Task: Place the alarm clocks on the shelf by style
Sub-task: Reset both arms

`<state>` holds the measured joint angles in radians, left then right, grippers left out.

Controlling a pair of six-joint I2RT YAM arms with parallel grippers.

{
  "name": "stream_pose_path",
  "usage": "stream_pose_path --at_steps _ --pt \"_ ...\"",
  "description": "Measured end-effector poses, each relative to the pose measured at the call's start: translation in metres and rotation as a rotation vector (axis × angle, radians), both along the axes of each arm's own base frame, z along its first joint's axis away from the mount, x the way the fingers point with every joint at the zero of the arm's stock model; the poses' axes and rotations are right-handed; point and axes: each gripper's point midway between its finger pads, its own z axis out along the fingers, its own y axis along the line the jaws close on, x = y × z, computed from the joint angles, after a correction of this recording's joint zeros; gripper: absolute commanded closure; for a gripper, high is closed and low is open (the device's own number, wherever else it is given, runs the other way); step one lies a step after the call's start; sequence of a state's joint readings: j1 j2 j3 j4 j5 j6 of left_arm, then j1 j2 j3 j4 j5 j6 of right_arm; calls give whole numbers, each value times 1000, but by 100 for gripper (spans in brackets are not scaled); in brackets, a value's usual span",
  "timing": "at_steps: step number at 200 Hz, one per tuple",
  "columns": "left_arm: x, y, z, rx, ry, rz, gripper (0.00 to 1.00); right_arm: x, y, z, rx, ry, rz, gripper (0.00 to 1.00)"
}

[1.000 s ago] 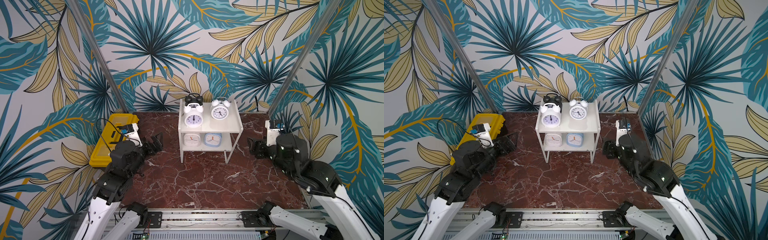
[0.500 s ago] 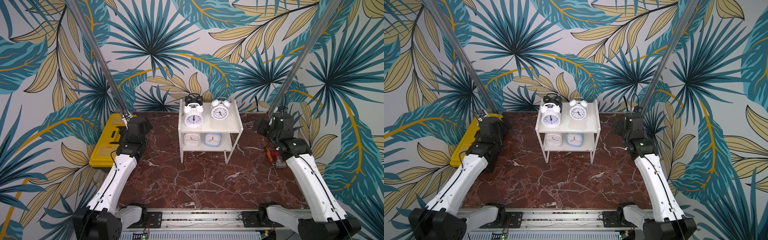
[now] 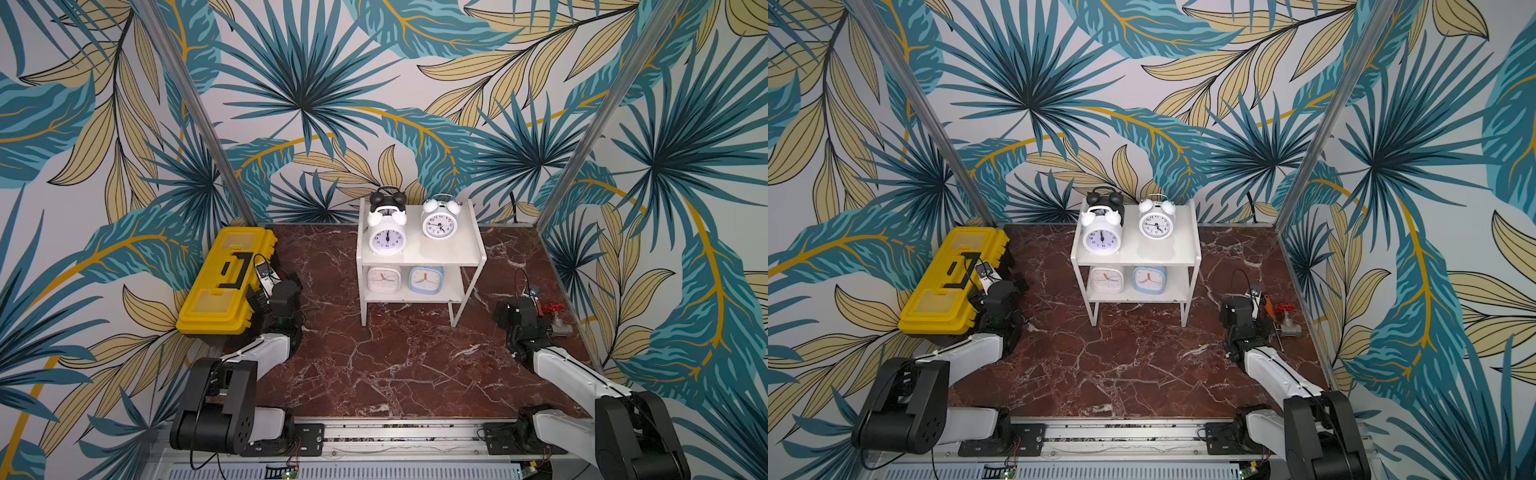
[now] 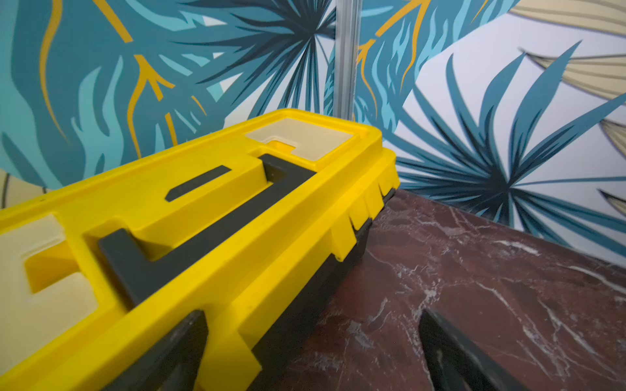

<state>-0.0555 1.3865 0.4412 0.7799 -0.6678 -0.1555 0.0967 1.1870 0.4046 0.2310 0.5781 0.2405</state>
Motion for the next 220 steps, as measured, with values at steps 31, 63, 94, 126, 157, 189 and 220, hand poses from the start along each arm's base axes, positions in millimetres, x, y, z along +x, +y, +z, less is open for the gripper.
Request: stream_pose_path --at_steps 31,63,94,126,157,189,220 --pt "15 -15 -16 -1 22 -140 0 28 12 19 -17 -129 88 1" --pt "23 -37 -59 -3 126 -309 0 56 36 15 -7 -176 265 0" --pt "27 -47 -58 0 116 -376 0 68 52 -3 10 -155 377 0" --pt "28 -50 -55 9 99 -398 0 71 43 -9 37 -153 381 1" --pt "27 -49 -53 18 87 -392 0 74 46 -5 45 -171 400 0" --pt "27 -51 -51 27 81 -395 0 74 47 -5 47 -172 406 1" --pt "27 -51 -50 30 80 -395 0 74 47 -5 48 -173 407 0"
